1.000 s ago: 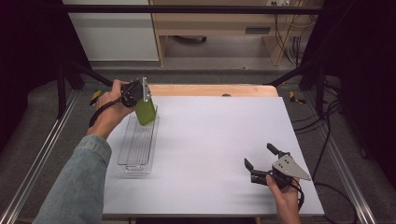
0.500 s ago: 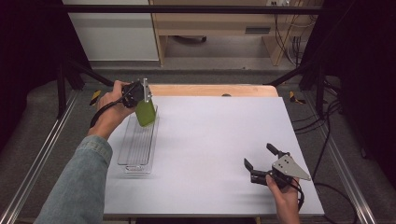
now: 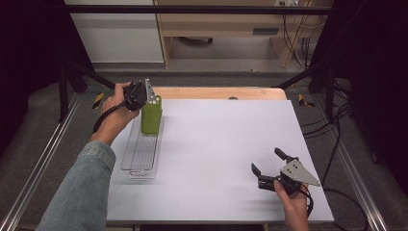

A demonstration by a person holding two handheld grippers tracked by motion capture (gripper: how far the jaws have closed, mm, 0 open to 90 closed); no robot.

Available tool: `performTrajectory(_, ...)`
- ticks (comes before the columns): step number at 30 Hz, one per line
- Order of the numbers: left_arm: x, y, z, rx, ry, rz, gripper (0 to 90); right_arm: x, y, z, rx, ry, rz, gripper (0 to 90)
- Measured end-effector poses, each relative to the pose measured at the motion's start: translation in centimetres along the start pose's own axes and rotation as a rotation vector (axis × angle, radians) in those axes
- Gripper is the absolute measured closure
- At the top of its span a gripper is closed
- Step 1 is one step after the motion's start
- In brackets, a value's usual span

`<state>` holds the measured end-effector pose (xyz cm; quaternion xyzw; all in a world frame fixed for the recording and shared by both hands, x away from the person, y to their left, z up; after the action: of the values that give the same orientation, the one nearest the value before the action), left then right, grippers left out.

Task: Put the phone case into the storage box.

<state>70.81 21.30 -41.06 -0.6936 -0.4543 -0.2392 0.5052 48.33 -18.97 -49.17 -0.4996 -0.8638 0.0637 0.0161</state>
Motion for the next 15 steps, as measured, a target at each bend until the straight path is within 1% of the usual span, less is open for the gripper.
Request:
performTrajectory(4,0.0,-0.6,-0.3,-0.014,-0.02,-0.012,50.3,0.0,0.0,0.0,-0.003,-0.002,0.001,3.2)
performTrajectory(7,0.0,-0.9,-0.5,-0.027,-0.052,-0.013,45.9,0.0,0.0,0.0,-0.002,-0.001,0.001,3.2)
performTrajectory(12,-0.5,-1.2,-0.8,-0.042,-0.114,0.006,38.5,-0.1,-0.1,-0.1,-0.004,0.0,0.002,3.2)
performTrajectory(13,-0.6,-1.3,-0.9,-0.047,-0.111,0.005,36.8,-0.1,0.0,-0.1,-0.004,-0.001,0.002,3.2)
performTrajectory(15,-1.2,-1.6,-0.9,-0.047,-0.144,0.024,32.3,-0.1,0.0,-0.1,-0.004,-0.002,0.002,3.2)
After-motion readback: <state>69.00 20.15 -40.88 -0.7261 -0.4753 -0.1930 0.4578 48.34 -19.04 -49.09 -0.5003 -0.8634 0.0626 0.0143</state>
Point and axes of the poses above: each handheld gripper's, and its own axes: y roughly forward along the jaws, z roughly out of its underside, x roughly to its left, the point moved 10 cm from there along y, roughly forward along the jaws, and after that the axes turned 2 degrees about -x, right-handed, at the moved point
